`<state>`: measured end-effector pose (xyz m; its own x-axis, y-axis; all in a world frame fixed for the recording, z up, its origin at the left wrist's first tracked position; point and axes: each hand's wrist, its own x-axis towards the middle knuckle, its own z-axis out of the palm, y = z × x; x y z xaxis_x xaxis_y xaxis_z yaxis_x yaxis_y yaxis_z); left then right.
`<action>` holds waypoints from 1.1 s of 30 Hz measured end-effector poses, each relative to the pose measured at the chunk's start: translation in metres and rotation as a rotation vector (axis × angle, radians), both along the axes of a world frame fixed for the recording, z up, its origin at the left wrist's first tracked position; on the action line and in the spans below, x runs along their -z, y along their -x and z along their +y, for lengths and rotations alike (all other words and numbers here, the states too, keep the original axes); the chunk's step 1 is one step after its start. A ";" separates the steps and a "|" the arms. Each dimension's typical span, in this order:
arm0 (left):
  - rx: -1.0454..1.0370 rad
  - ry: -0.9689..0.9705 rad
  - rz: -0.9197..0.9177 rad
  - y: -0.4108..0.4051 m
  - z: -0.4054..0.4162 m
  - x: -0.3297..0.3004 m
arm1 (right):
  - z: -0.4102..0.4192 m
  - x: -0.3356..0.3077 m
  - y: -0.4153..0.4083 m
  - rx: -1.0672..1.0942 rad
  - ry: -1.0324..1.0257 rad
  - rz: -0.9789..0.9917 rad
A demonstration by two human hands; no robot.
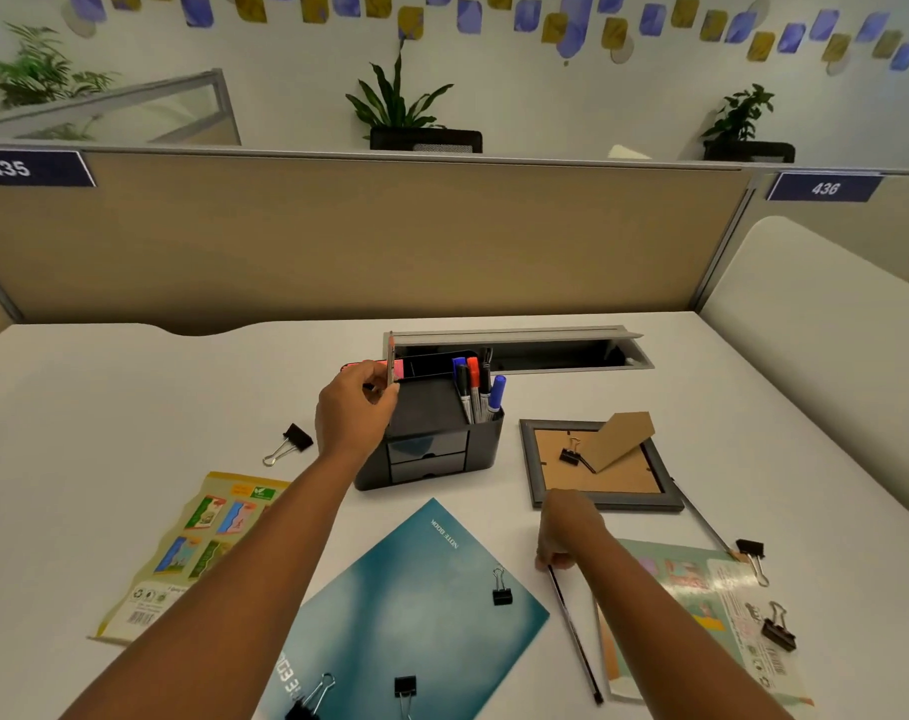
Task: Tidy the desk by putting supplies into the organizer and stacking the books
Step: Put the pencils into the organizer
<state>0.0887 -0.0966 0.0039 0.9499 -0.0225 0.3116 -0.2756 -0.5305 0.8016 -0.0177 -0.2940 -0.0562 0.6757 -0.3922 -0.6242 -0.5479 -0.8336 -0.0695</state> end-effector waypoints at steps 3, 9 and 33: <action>-0.061 0.010 0.019 -0.004 0.007 -0.005 | 0.002 0.003 -0.004 0.013 0.004 -0.073; -0.152 0.041 0.044 -0.019 0.024 -0.010 | -0.011 -0.041 -0.021 -0.054 -0.088 -0.293; -0.124 -0.059 0.331 -0.022 0.036 0.011 | 0.095 -0.065 -0.098 -0.237 -0.447 -1.314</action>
